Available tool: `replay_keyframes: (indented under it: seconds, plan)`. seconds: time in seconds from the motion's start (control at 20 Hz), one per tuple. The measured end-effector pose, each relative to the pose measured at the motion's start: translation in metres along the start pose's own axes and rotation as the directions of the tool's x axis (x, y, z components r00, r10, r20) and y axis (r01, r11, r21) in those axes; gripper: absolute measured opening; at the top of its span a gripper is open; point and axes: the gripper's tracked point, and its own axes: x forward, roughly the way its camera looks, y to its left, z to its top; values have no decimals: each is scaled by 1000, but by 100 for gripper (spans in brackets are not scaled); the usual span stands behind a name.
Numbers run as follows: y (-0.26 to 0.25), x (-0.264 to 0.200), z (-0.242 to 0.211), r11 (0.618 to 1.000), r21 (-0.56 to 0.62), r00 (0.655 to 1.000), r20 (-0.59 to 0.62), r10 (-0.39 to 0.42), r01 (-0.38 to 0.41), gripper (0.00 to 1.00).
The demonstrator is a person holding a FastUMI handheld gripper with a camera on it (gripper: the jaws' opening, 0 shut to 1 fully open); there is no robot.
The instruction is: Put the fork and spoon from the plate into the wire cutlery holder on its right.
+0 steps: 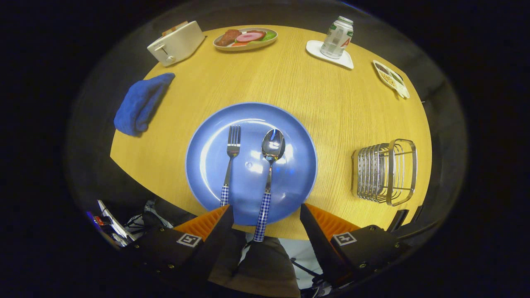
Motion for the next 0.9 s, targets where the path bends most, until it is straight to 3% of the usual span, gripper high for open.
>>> replay_keyframes:
  seconds: [0.1, 0.25, 0.5, 0.6, 0.85, 0.9]
  plan:
    - [-1, 7, -1, 1000, -11, 998, -67, 0, -1, 99]
    - [0, 12, -12, 999, -42, 982, -188, -22, 15, 79]
    - [5, 23, -12, 999, -41, 970, -244, -12, 2, 77]
    - [5, 29, -12, 1000, -30, 967, -256, -11, 3, 21]
    - [6, 38, -7, 1000, -9, 964, -267, 3, -6, 21]
    - [5, 45, -9, 1000, -18, 961, -276, 5, -10, 9]
